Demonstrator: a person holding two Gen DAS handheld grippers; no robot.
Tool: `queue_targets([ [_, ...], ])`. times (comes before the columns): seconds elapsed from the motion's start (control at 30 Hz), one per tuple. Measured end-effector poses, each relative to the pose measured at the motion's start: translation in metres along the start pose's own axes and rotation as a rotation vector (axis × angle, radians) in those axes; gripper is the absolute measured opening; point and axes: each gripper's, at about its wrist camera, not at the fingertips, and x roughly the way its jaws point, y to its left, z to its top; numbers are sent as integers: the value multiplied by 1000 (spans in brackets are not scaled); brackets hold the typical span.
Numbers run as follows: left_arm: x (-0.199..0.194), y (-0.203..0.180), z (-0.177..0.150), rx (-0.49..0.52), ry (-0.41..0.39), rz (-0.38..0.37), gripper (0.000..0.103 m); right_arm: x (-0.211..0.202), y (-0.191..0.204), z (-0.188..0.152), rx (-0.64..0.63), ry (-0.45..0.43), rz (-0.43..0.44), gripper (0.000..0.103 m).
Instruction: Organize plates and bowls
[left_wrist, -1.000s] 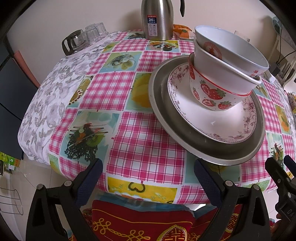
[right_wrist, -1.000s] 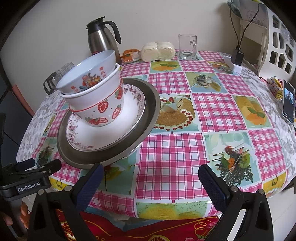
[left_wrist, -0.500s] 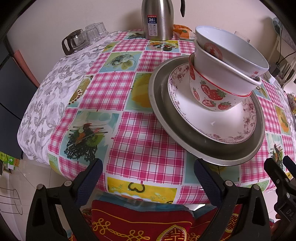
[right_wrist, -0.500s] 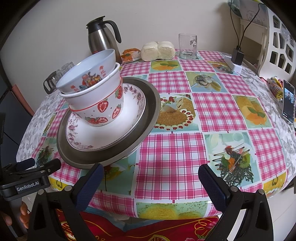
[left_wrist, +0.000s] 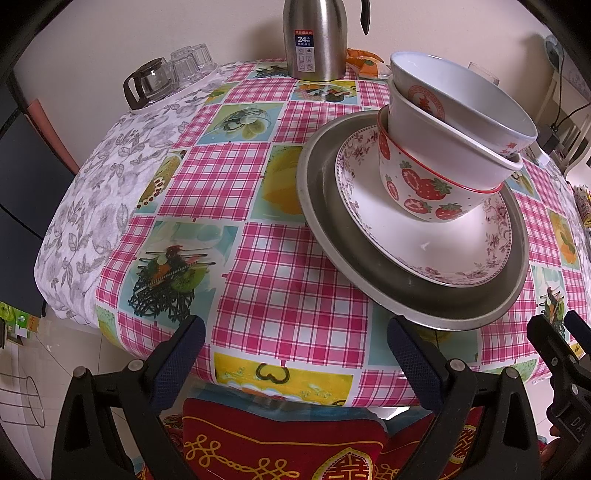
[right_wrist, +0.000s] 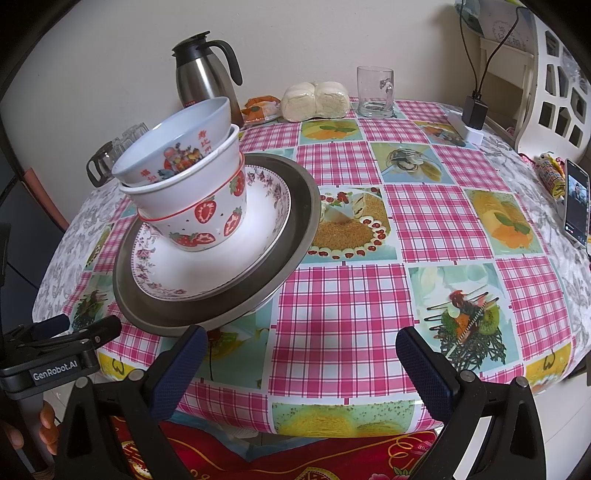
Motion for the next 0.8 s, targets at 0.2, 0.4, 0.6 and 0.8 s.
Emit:
queue_targets([
  [0.2,0,1,0,-1,-1,1,99,0,0,0,0,0,0,103],
  [0.4,0,1,0,-5,-4,3,99,0,0,0,0,1,0,103],
  [0.6,-5,2,1,-12,-28,5,99,0,0,0,0,1,0,103],
  [0.8,-5,2,1,-16,-29,0,99,1,0,0,-1,2,0,103],
])
